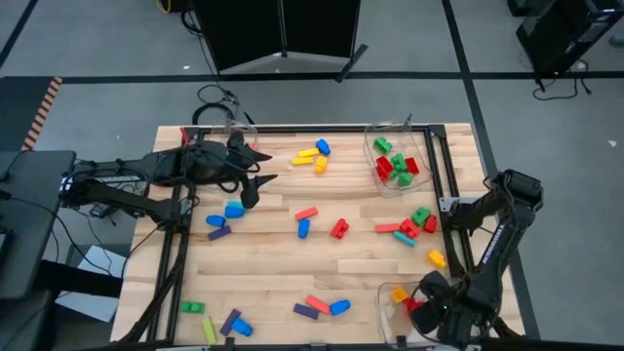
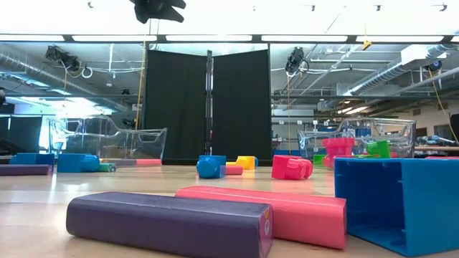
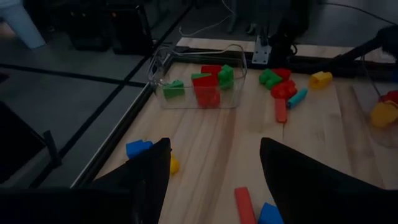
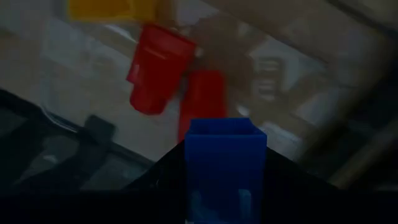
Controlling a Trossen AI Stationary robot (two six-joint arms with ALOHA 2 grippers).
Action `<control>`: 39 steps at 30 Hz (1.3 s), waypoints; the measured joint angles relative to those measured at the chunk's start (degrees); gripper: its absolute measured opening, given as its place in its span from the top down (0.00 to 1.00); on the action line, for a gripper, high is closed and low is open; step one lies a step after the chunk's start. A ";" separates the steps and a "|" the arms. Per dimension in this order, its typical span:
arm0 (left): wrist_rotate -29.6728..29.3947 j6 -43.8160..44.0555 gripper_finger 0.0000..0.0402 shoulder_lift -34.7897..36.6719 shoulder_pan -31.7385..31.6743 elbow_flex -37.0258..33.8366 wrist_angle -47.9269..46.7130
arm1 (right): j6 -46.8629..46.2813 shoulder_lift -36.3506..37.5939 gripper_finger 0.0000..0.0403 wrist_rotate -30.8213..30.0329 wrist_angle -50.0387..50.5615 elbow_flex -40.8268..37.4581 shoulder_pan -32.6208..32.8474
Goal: Sort blocks by size
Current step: Put the blue 1 stud game piece into the bottom transparent bin
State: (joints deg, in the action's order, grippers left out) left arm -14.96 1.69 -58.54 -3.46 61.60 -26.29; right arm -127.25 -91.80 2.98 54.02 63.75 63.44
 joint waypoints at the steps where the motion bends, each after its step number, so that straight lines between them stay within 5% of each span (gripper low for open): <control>1: 0.00 0.00 0.37 0.02 0.00 0.00 -0.11 | -0.06 0.08 0.65 -0.05 -1.98 -1.50 0.20; 9: 0.00 0.03 0.37 -0.02 0.00 0.00 -0.17 | 2.17 0.11 0.65 1.14 -4.81 -5.76 0.35; 15: -0.01 0.04 0.37 -0.02 0.00 0.00 -0.16 | 4.28 0.10 0.42 1.67 -4.34 -5.80 0.33; 19: 0.00 0.04 0.37 0.00 0.00 0.00 -0.17 | 4.93 0.12 0.36 1.98 -4.34 -5.81 0.33; 30: -0.04 0.07 0.37 0.00 0.00 0.00 -0.16 | 6.14 2.16 0.51 3.04 3.10 -0.62 0.72; 39: -0.07 0.07 0.37 0.00 0.00 0.00 -0.12 | 5.96 7.10 0.62 -4.38 16.69 5.67 0.45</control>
State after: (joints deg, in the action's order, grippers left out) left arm -15.03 1.76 -58.54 -3.46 61.60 -26.41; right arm -121.29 -84.70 -1.41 70.71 69.42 63.88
